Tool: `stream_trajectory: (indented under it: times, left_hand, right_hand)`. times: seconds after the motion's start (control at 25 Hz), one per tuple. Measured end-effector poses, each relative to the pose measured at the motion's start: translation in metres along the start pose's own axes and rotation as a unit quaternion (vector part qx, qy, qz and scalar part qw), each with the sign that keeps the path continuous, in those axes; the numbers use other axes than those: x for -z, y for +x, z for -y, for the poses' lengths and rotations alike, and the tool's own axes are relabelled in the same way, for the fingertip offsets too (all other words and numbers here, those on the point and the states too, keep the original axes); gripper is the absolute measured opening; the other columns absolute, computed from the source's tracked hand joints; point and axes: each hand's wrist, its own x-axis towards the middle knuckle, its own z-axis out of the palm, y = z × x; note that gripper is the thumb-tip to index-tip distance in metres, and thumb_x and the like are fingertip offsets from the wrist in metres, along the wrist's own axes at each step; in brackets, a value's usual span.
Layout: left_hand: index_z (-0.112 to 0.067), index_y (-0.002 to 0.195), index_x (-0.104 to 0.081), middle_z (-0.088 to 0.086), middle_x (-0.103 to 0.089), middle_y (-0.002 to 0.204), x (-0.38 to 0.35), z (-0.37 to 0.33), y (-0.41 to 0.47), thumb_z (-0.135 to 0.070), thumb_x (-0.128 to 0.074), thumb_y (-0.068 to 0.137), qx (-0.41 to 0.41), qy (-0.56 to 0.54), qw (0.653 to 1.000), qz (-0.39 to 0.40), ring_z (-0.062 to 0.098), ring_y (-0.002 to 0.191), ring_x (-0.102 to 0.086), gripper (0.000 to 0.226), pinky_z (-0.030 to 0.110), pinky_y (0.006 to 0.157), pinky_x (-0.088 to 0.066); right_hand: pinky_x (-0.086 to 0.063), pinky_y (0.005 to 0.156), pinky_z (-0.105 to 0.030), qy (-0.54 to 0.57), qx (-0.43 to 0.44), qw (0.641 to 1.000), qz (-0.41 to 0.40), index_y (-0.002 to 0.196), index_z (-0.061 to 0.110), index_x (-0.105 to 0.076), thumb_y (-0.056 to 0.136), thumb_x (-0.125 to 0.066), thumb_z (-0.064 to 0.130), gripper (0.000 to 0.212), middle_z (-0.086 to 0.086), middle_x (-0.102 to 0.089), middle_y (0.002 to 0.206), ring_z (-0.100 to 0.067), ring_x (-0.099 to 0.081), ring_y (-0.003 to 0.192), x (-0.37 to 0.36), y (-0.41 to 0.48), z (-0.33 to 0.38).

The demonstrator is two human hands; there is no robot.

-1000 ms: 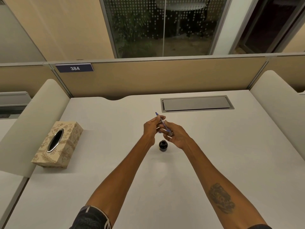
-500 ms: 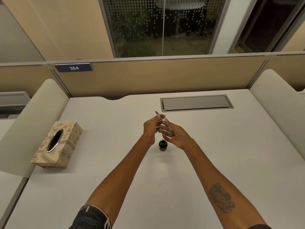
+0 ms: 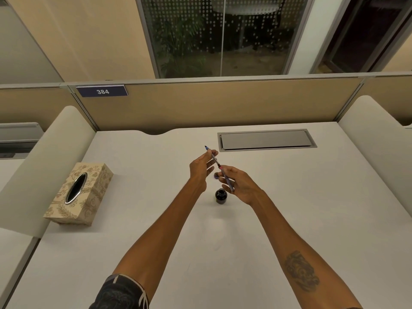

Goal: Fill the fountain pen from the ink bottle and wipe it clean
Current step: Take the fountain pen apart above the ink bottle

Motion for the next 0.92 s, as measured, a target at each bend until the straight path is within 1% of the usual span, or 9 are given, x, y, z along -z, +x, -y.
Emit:
stream_trajectory:
  times: [0.12,0.2,0.28,0.36,0.48,0.56,0.68,0.76,0.92]
  left_hand:
    - [-0.019,0.101,-0.074,0.004,-0.073,0.114,0.002,-0.007,0.002,-0.032,-0.055,0.099,-0.002,-0.025,1.000,-0.018,0.025,0.117,-0.063,0.023,0.041,0.105,-0.047]
    - [-0.022,0.097,-0.073,0.002,-0.074,0.112,0.001,-0.009,0.000,-0.033,-0.055,0.100,0.001,-0.036,0.999,-0.017,0.024,0.118,-0.063,0.022,0.041,0.104,-0.047]
    - [-0.021,0.101,-0.073,0.003,-0.072,0.117,-0.001,-0.006,-0.003,-0.033,-0.053,0.100,0.006,-0.044,0.999,-0.009,0.024,0.120,-0.062,0.023,0.040,0.102,-0.048]
    - [-0.017,0.110,-0.072,0.005,-0.069,0.126,-0.004,-0.004,-0.008,-0.032,-0.053,0.101,0.011,-0.049,0.999,-0.004,0.025,0.122,-0.059,0.027,0.037,0.097,-0.050]
    - [-0.015,0.118,-0.071,0.006,-0.062,0.134,-0.009,0.003,-0.014,-0.033,-0.053,0.100,0.016,-0.052,0.998,0.004,0.026,0.122,-0.056,0.031,0.031,0.084,-0.053]
    - [-0.016,0.123,-0.069,0.006,-0.059,0.136,-0.010,0.010,-0.015,-0.034,-0.052,0.100,0.018,-0.039,0.999,0.012,0.025,0.124,-0.054,0.033,0.034,0.089,-0.053]
    - [-0.016,0.126,-0.068,0.007,-0.058,0.135,-0.006,0.022,-0.015,-0.032,-0.053,0.100,0.015,-0.005,1.000,0.025,0.024,0.120,-0.054,0.034,0.038,0.101,-0.051]
    - [-0.016,0.128,-0.067,0.009,-0.059,0.131,-0.003,0.030,-0.016,-0.032,-0.055,0.100,0.014,0.026,0.999,0.032,0.022,0.114,-0.055,0.035,0.037,0.105,-0.049]
    - [-0.016,0.128,-0.067,0.009,-0.063,0.133,0.000,0.045,-0.017,-0.033,-0.058,0.098,0.019,0.064,0.996,0.051,0.027,0.124,-0.055,0.035,0.034,0.105,-0.045]
  right_hand:
    - [-0.052,0.085,-0.033,0.002,-0.006,1.000,-0.003,0.118,0.014,-0.067,0.103,-0.047,0.023,0.027,-0.006,-0.069,0.101,-0.019,-0.065,0.091,0.008,-0.004,-0.005]
    - [-0.050,0.073,-0.029,0.043,-0.016,0.999,-0.018,0.122,0.009,-0.063,0.103,-0.045,0.027,0.031,-0.004,-0.061,0.086,-0.014,-0.058,0.075,0.011,-0.005,-0.009]
    - [-0.040,0.057,-0.024,0.069,-0.016,0.997,-0.031,0.121,0.008,-0.062,0.099,-0.050,0.041,0.041,0.001,-0.047,0.069,-0.008,-0.041,0.058,0.011,-0.004,-0.011]
    - [-0.033,0.051,-0.022,0.057,-0.001,0.998,-0.038,0.117,0.010,-0.065,0.091,-0.061,0.047,0.046,0.004,-0.042,0.065,-0.007,-0.034,0.054,0.010,-0.002,-0.012]
    - [-0.031,0.046,-0.018,0.069,0.024,0.997,-0.033,0.116,0.006,-0.067,0.088,-0.069,0.037,0.041,0.004,-0.060,0.075,-0.006,-0.043,0.060,0.009,-0.001,-0.013]
    - [-0.034,0.044,-0.016,0.094,0.041,0.994,-0.046,0.119,0.004,-0.066,0.091,-0.068,0.030,0.038,0.001,-0.071,0.087,-0.007,-0.053,0.068,0.009,-0.002,-0.015]
    - [-0.037,0.043,-0.015,0.136,0.053,0.985,-0.087,0.115,0.007,-0.068,0.092,-0.067,0.027,0.030,-0.003,-0.075,0.098,-0.007,-0.068,0.074,0.013,-0.003,-0.021]
    - [-0.037,0.044,-0.015,0.161,0.059,0.979,-0.112,0.107,0.013,-0.070,0.091,-0.067,0.027,0.022,-0.005,-0.076,0.099,-0.011,-0.071,0.080,0.016,-0.004,-0.023]
    - [-0.040,0.044,-0.013,0.182,0.064,0.970,-0.150,0.106,0.013,-0.069,0.091,-0.068,0.026,0.020,-0.006,-0.076,0.096,-0.013,-0.073,0.080,0.021,-0.004,-0.024]
